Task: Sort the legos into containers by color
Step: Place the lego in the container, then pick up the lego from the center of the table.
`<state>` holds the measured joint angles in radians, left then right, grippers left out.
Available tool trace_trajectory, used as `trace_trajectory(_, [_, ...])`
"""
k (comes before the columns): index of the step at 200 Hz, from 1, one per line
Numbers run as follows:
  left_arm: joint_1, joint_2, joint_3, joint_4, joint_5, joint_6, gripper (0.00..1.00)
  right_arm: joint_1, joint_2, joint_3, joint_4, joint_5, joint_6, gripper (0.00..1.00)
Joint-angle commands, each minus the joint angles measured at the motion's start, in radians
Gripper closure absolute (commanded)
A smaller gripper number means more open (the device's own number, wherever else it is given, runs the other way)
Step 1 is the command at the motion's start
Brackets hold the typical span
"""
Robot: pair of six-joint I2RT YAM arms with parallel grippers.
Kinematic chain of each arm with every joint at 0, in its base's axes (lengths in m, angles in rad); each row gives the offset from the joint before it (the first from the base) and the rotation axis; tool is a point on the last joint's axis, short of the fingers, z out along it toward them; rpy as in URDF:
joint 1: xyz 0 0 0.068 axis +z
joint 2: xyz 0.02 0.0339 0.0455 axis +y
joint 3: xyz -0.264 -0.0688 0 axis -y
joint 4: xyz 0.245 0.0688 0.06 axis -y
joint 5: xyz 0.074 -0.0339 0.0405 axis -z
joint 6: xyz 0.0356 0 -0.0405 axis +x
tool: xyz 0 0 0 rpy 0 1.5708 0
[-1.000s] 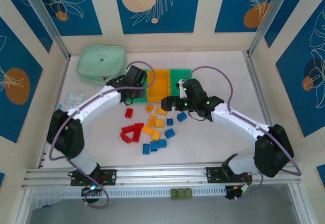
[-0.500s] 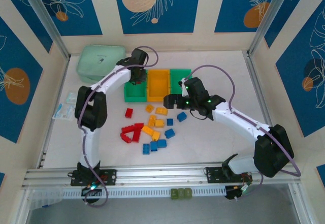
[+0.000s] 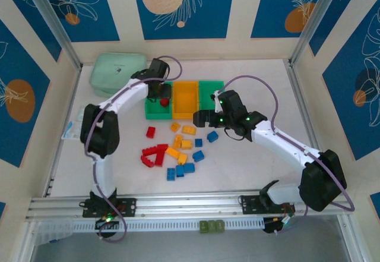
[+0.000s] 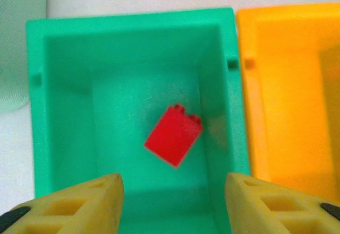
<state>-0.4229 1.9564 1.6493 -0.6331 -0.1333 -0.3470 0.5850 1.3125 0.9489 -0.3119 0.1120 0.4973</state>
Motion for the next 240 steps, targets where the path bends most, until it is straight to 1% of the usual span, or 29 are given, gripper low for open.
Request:
trace_trajectory(1, [0.007,-0.141,-0.109,0.056,0.074,-0.025,0.46,0.007,-0.018,0.018,-0.039,-0.023,-0.027,0.01])
trace_trajectory(51, [0.007,-0.393,-0.387,0.092,0.088,-0.048,0.44,0.063,0.003,0.002,-0.048,-0.040,-0.026,0.01])
trace_trajectory(67, [0.007,-0.474,-0.477,0.109,0.089,-0.056,0.44,0.092,-0.001,-0.025,-0.016,-0.026,-0.012,0.01])
trace_trajectory(85, [0.007,-0.558,-0.577,0.135,0.090,-0.068,0.42,0.113,0.009,-0.051,0.025,-0.046,0.009,0.01])
trace_trajectory(109, [0.007,-0.617,-0.676,0.146,0.095,-0.071,0.40,0.158,0.036,-0.075,0.069,-0.045,0.019,0.01])
trace_trajectory(131, [0.007,-0.620,-0.731,0.147,0.120,-0.072,0.39,0.203,0.058,-0.086,0.106,-0.042,0.015,0.01])
trace_trajectory(150, [0.006,-0.607,-0.768,0.181,0.134,-0.078,0.38,0.234,0.078,-0.090,0.135,-0.017,0.022,0.01])
trace_trajectory(196, [0.007,-0.476,-0.739,0.211,0.167,-0.061,0.35,0.239,0.119,-0.062,0.133,0.022,0.034,0.01])
trace_trajectory(217, [0.007,-0.423,-0.734,0.232,0.149,-0.056,0.35,0.236,0.116,-0.061,0.128,0.030,0.032,0.01])
trace_trajectory(240, [0.007,-0.370,-0.704,0.216,0.101,-0.040,0.35,0.233,0.113,-0.064,0.120,0.035,0.032,0.01])
